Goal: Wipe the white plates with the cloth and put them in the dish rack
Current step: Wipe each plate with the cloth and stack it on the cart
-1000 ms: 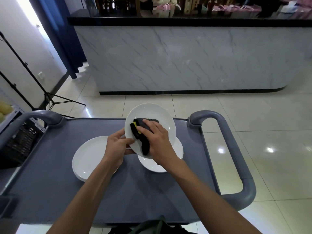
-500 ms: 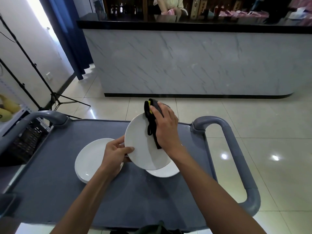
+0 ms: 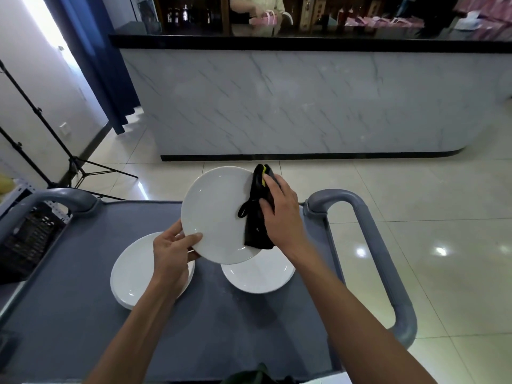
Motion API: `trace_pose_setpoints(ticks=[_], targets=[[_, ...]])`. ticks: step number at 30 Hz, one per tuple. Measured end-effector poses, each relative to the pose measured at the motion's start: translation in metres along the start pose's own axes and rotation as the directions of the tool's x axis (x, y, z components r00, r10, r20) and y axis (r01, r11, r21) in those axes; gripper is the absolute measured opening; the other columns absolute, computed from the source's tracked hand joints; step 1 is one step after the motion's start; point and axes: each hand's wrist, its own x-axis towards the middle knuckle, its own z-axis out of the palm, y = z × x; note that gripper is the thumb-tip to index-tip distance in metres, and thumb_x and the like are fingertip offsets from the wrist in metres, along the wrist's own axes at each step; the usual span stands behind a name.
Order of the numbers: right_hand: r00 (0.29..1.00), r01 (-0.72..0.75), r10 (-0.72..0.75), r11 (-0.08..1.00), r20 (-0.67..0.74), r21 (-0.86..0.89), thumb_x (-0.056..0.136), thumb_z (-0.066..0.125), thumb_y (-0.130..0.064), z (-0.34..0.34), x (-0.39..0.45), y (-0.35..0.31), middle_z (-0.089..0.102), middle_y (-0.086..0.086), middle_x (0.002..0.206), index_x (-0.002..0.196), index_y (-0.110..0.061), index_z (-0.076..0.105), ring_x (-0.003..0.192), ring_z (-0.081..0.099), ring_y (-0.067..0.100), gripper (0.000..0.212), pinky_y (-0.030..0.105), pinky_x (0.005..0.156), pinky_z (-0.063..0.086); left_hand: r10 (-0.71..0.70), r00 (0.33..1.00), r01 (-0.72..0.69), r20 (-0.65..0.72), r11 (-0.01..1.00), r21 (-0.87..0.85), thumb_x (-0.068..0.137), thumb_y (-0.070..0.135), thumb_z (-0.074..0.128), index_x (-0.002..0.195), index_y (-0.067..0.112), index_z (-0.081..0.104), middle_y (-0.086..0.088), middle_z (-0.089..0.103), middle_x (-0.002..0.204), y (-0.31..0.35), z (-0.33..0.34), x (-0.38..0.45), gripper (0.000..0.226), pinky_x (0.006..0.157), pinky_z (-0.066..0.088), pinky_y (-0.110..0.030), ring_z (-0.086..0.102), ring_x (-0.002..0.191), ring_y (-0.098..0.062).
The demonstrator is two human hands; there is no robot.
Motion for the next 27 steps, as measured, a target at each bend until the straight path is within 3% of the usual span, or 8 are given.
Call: trace_pose_setpoints(ticks=[6, 13, 18, 27], targets=[[0.99, -0.138, 0.129, 0.955, 0.052, 0.261, 0.096, 0.059, -0.017, -0.007, -0.012, 0.004, 0.049, -0.007, 0.142, 0.146, -0.024, 0.042, 0.132, 0.044, 0.011, 0.054, 0.039, 0.112, 0.038, 0.024, 1.0, -0.024, -0.011, 1.0, -0.02, 0.085, -0.011, 0.061, 0.113, 0.017, 0.073, -0.004, 0.077, 0.097, 0.002, -0.006, 0.006, 0.041, 0.06, 0.059, -0.033, 0.072, 0.079, -0.019], [0.974, -0.224, 0.193, 0.901, 0.117, 0.372, 0.091, 0.066, -0.02, -0.015, -0.012, 0.008, 0.058, -0.012, 0.134, 0.145, -0.033, 0.042, 0.123, 0.053, 0.005, 0.061, 0.034, 0.108, 0.046, 0.04, 0.998, -0.041, 0.051, 0.999, 0.014, 0.086, -0.012, 0.06, 0.118, 0.015, 0.071, -0.007, 0.077, 0.101, 0.004, -0.01, 0.008, 0.044, 0.068, 0.063, -0.038, 0.073, 0.082, -0.021], [0.965, -0.257, 0.196, 0.836, 0.174, 0.484, 0.085, 0.074, -0.016, -0.023, -0.009, 0.012, 0.066, -0.014, 0.12, 0.139, -0.031, 0.05, 0.112, 0.061, 0.003, 0.06, 0.031, 0.1, 0.051, 0.058, 0.995, -0.062, 0.077, 0.997, 0.053, 0.087, -0.01, 0.061, 0.116, 0.016, 0.071, -0.005, 0.077, 0.102, 0.005, -0.012, 0.01, 0.041, 0.064, 0.061, -0.033, 0.073, 0.085, -0.021], [0.982, -0.179, 0.186, 0.838, 0.038, 0.515, 0.08, 0.074, -0.007, -0.022, -0.017, 0.007, 0.067, -0.02, 0.109, 0.128, -0.03, 0.058, 0.106, 0.063, 0.004, 0.056, 0.022, 0.091, 0.052, 0.037, 0.998, -0.042, 0.057, 0.996, 0.074, 0.091, -0.005, 0.062, 0.112, 0.019, 0.072, -0.003, 0.076, 0.105, -0.005, -0.011, 0.015, 0.033, 0.068, 0.061, -0.033, 0.072, 0.093, -0.023]])
